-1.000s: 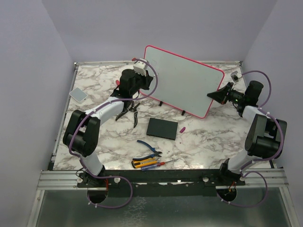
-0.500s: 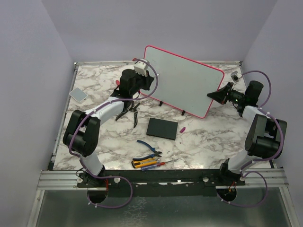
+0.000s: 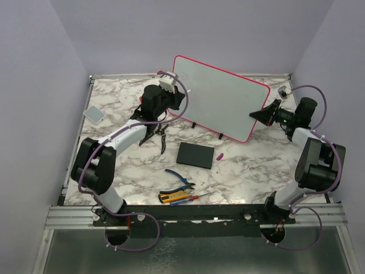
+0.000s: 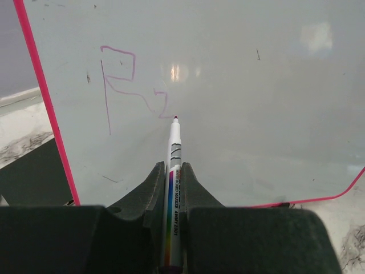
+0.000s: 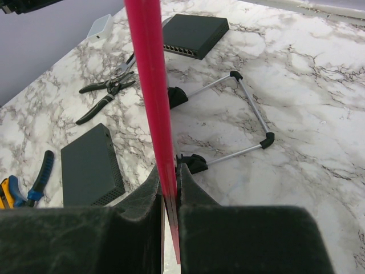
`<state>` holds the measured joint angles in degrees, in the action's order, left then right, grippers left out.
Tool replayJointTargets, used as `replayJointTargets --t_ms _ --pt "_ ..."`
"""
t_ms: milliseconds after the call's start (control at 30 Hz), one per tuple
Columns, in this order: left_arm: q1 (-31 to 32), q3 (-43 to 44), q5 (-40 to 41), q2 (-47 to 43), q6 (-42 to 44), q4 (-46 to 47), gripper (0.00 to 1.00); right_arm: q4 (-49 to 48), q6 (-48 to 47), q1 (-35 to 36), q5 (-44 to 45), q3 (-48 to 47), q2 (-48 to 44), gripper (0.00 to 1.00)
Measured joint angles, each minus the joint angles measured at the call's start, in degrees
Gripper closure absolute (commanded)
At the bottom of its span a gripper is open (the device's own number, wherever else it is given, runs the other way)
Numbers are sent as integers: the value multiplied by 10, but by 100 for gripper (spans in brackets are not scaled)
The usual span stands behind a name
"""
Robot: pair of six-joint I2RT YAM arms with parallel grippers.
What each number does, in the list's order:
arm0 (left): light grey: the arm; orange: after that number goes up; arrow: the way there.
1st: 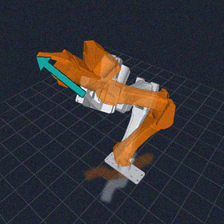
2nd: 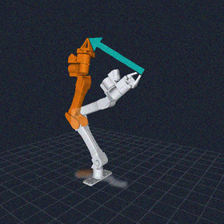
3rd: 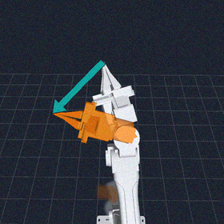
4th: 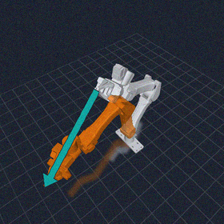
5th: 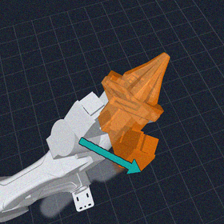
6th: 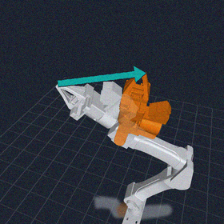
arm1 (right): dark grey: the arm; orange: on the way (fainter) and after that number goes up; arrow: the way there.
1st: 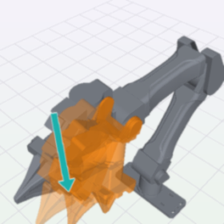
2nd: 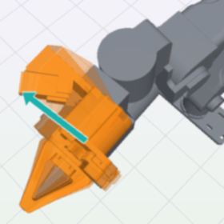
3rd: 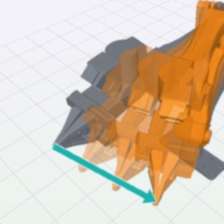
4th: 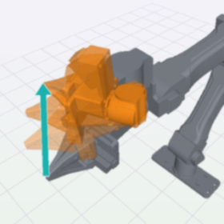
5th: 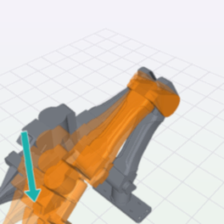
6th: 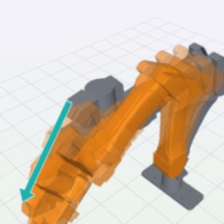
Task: Write a sentence on the whiteboard
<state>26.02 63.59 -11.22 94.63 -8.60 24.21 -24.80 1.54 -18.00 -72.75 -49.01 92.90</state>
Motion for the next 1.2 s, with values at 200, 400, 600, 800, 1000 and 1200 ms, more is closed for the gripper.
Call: replayJointTargets --t_ms 200,400,600,800,1000,1200 --pt "0 -3 1 -29 -4 3 100 0 0 0 0 0 0 99" --pt "0 -1 2 -29 -8 4 100 0 0 0 0 0 0 99" --pt "0 24 1 -16 -13 6 100 0 0 0 0 0 0 100" --pt "0 35 1 -2 -15 10 100 -1 0 0 0 0 0 100" --pt "0 38 2 11 -15 10 100 -1 0 0 0 0 0 99" --pt "0 47 3 19 -15 11 100 -1 0 0 0 0 0 100"
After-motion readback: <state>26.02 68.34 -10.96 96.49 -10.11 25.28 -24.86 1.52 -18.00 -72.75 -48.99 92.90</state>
